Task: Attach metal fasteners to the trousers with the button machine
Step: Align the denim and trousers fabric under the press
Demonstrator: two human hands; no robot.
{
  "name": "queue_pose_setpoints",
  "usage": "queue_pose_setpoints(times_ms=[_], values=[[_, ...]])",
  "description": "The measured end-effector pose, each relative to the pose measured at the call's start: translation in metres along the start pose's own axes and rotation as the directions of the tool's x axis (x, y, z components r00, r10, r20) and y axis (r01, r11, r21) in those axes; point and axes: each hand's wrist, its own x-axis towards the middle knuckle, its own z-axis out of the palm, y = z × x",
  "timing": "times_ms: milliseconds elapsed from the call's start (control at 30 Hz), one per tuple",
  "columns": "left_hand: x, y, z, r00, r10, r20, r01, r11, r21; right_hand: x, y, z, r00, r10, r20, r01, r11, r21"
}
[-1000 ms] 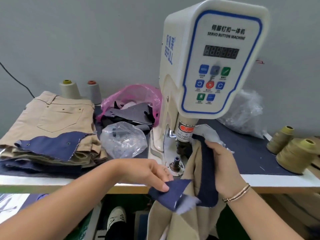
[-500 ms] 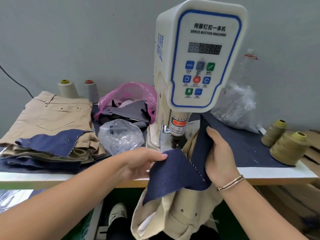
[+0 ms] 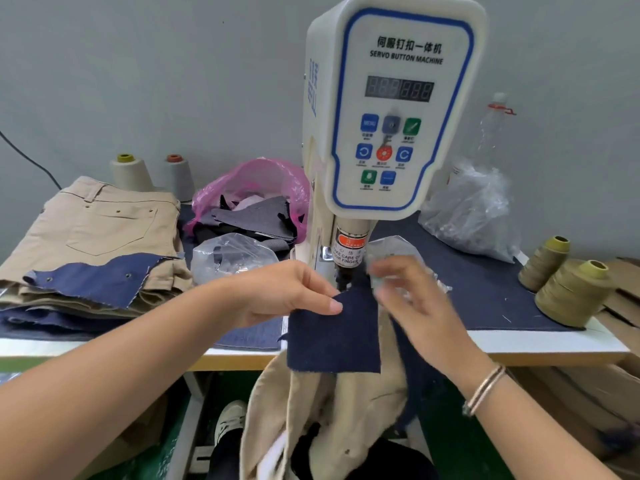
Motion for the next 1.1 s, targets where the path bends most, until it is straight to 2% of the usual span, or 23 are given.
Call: queue_pose_setpoints(times_ms=[67,100,167,267,367,433,567,667,767,833,933,1100], values=[[0.001,0.004,0.003,0.999,0.029,0.026,-0.029,0.999,0.022,0.003,-0.008,0.007,0.933,0.08,0.35,-0.123,0.987,0.104],[0.0,0.006,0.003,0.998,0.046,0.045,-0.048,0.998,0.03,0.007,-0.009,0.007,0.901,0.117,0.419,-0.18,0.977,0.115],[-0.002,0.005,0.003,0.992,0.076,0.097,-0.079,0.997,0.025,0.015,-0.009,0.003,0.881,0.174,0.439,-0.243,0.964,0.106],[-0.004,0.0,0.001,0.987,0.122,0.101,-0.119,0.992,-0.039,0.022,-0.003,0.002,0.828,0.257,0.499,-0.287,0.958,-0.018],[-0.005,0.004,-0.005,0.983,0.155,0.102,-0.145,0.985,-0.099,0.018,0.0,0.012,0.788,0.25,0.562,-0.341,0.938,0.061],[-0.006,0.007,-0.008,0.979,0.148,0.137,-0.14,0.988,-0.068,0.016,-0.002,0.016,0.793,0.242,0.56,-0.366,0.923,0.121],[-0.007,0.005,-0.01,0.986,0.078,0.146,-0.073,0.996,-0.042,0.02,-0.001,0.013,0.787,0.259,0.56,-0.342,0.939,0.046],[-0.009,-0.003,-0.009,0.979,0.023,0.204,-0.015,0.999,-0.043,0.018,0.001,0.01,0.835,0.216,0.507,-0.39,0.881,0.268],[-0.013,-0.015,-0.002,0.966,-0.049,0.252,0.053,0.999,-0.007,0.019,0.001,0.001,0.9,0.232,0.368,-0.398,0.779,0.484],[-0.018,-0.023,0.006,0.961,-0.105,0.255,0.111,0.994,-0.009,0.02,0.0,-0.006,0.909,0.239,0.341,-0.388,0.786,0.482],[-0.018,-0.034,0.019,0.958,-0.111,0.263,0.124,0.992,-0.032,0.019,-0.003,-0.012,0.905,0.273,0.327,-0.399,0.815,0.421],[-0.013,-0.042,0.042,0.967,-0.092,0.239,0.116,0.989,-0.089,0.022,-0.007,-0.007,0.924,0.33,0.193,-0.379,0.852,0.362]])
